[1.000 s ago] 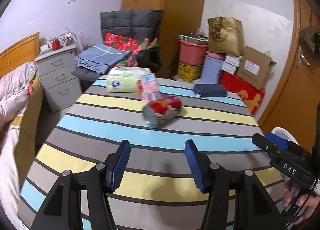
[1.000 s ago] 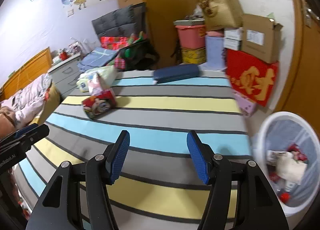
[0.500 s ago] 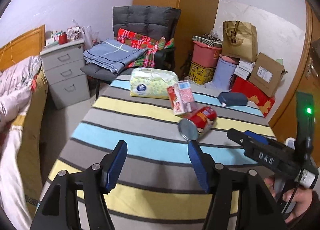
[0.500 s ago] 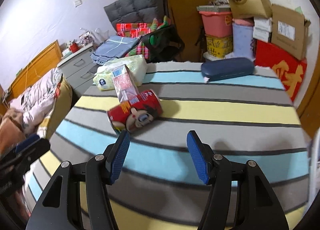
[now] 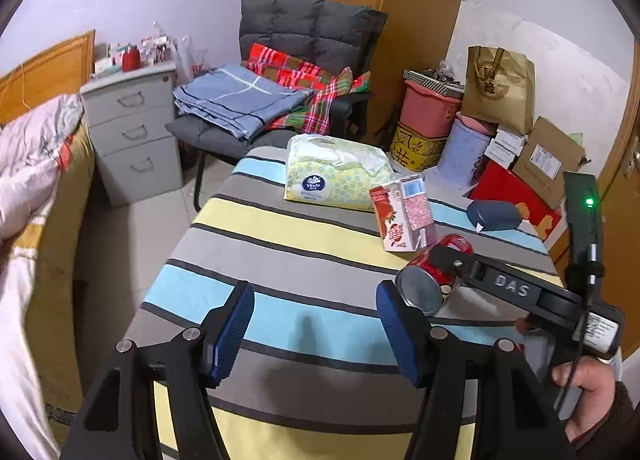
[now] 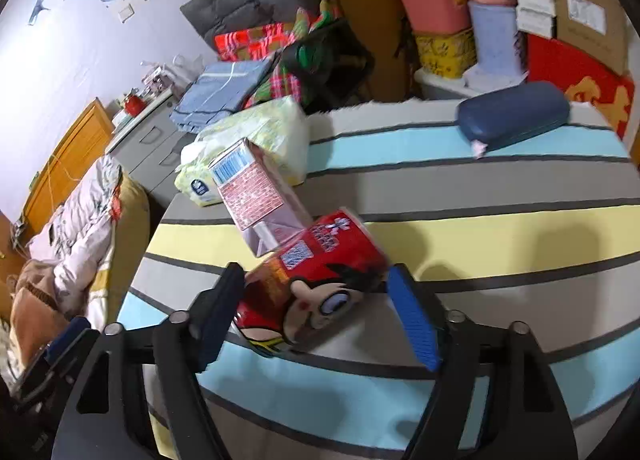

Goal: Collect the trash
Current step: 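Grasp the red cartoon-face can with the right tool while the left tool grasps the white juice carton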

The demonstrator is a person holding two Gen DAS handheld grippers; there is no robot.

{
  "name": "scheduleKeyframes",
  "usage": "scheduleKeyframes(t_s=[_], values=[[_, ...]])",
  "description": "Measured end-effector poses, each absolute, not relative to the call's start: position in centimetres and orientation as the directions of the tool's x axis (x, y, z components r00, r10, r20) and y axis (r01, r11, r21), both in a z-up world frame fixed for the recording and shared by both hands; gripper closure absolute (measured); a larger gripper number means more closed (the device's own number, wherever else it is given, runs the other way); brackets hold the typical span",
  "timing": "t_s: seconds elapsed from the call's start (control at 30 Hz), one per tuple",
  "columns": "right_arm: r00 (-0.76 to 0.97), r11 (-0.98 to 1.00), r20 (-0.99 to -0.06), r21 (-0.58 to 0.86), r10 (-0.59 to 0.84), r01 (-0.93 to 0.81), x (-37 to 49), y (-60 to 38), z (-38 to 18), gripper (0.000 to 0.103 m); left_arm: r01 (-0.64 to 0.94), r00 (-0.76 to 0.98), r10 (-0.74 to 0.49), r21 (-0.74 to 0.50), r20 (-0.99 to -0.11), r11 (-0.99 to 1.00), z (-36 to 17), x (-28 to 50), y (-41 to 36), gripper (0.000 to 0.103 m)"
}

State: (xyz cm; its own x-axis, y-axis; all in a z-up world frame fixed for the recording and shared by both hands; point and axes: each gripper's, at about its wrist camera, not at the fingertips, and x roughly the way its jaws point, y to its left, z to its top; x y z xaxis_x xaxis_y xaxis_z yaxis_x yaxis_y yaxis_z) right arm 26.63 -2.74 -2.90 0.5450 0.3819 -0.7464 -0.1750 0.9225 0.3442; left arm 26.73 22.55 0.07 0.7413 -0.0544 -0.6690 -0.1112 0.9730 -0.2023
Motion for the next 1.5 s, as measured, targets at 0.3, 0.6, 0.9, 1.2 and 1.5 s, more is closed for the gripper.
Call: scheduleKeyframes(t_s=[0.3, 0.6, 0.9, 1.2, 1.5], values=[[0.501, 0.961, -0.822, 0.208, 0.272, -0.181, 27.2, -2.7, -3.5, 0.026, -0.117, 0.728, -0.06, -0.21, -0.683, 0.971, -0.5, 28.9, 22.1, 0.04], [0.53, 0.964, -0.809, 0.165, 0.254, -0.211, 27.5, -5.1, -3.3, 0.048, -0.05, 0.712, -0.174, -0.296, -0.68, 0.954, -1.3, 33.0, 19.9, 0.035], [0.529, 0.966, -0.811, 0.17, 0.249, -0.195, 27.6, -8.2, -3.2, 0.048, 0.014, 0.701, -0.229, -0.308, -0.675, 0.951, -2.2, 36.0, 17.0, 0.028], [0.532, 0.966, -0.808, 0.191, 0.256, -0.175, 27.4, -10.3, -3.3, 0.048, 0.115, 0.701, -0.247, -0.236, -0.669, 0.965, -2.6, 35.4, 14.4, 0.028], [0.535, 0.966, -0.807, 0.178, 0.251, -0.186, 27.2, -10.2, -3.3, 0.048, 0.11, 0.7, -0.186, -0.153, -0.689, 0.982, -3.5, 37.1, 13.3, 0.028]])
